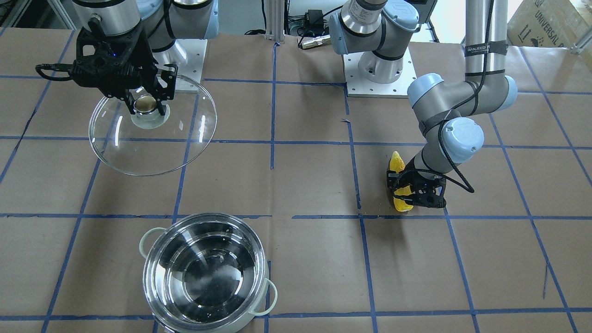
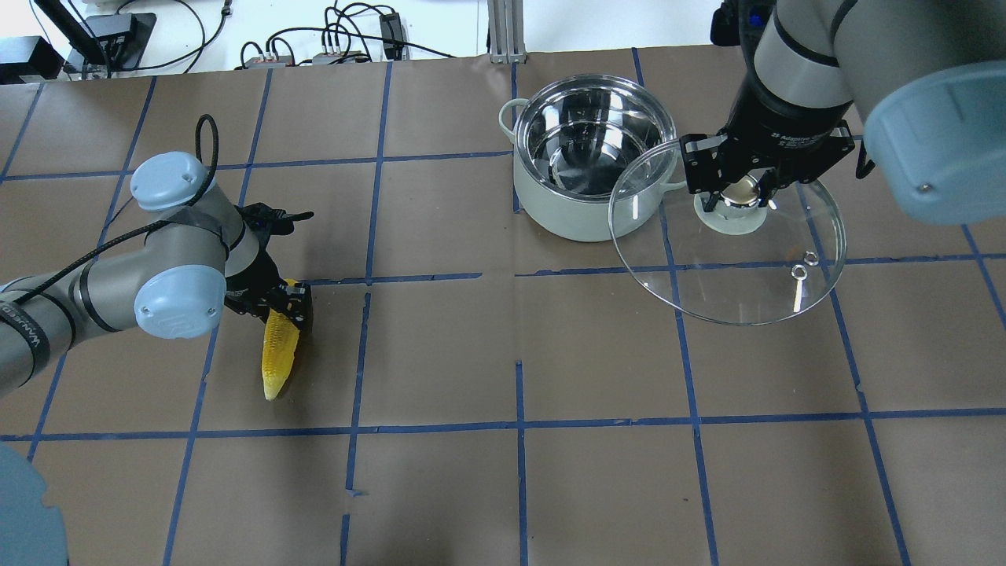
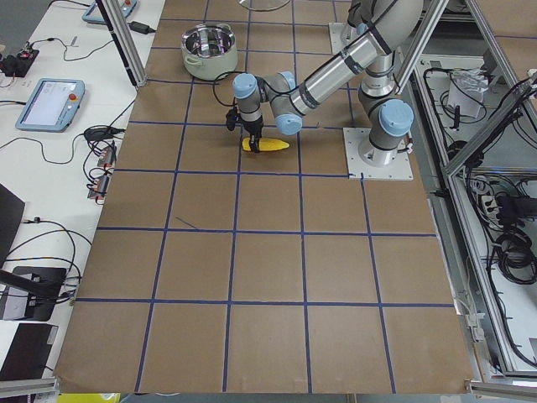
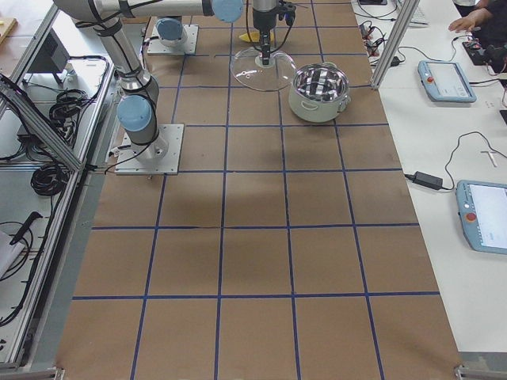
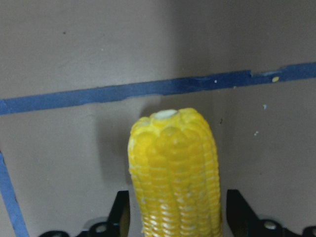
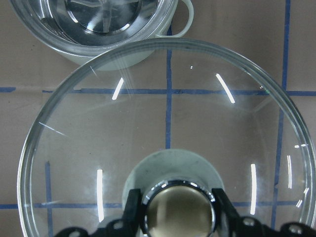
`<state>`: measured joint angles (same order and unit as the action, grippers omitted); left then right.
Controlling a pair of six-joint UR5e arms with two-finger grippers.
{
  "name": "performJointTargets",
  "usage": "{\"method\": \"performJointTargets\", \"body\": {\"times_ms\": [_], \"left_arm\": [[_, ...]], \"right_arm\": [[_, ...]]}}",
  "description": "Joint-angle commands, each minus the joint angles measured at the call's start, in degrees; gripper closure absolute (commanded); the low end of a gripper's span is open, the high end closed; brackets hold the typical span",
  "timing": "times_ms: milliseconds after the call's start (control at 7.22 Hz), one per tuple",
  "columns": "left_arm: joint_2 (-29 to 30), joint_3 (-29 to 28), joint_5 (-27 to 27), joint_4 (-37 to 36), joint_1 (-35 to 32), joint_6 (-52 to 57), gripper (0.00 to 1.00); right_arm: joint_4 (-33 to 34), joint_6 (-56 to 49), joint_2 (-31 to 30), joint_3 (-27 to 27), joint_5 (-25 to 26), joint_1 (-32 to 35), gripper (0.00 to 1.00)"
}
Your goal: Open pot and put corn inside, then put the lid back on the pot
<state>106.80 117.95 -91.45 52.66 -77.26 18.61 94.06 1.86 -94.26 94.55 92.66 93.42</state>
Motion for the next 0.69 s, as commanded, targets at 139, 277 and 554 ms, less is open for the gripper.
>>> {"method": "performJointTargets", "body": {"times_ms": [139,277,554], "left_arm": [[-1.9,-8.0,0.6,7.1,-5.9,-6.5,0.98],[-1.6,-14.4,0.5,12.0,-9.9,-12.2,0.98],[0.9,-24.5,5.8,16.7,-16.4,-20.4,0.97]], "right_arm": [[0.2,-0.6,-0.1,0.2,0.1,-0.1,0.89],[0.2,-0.9,-0.2,0.2,0.1,-0.1,0.89],[0.2,-1.0,-0.2,0.2,0.1,-0.1,0.89]]}}
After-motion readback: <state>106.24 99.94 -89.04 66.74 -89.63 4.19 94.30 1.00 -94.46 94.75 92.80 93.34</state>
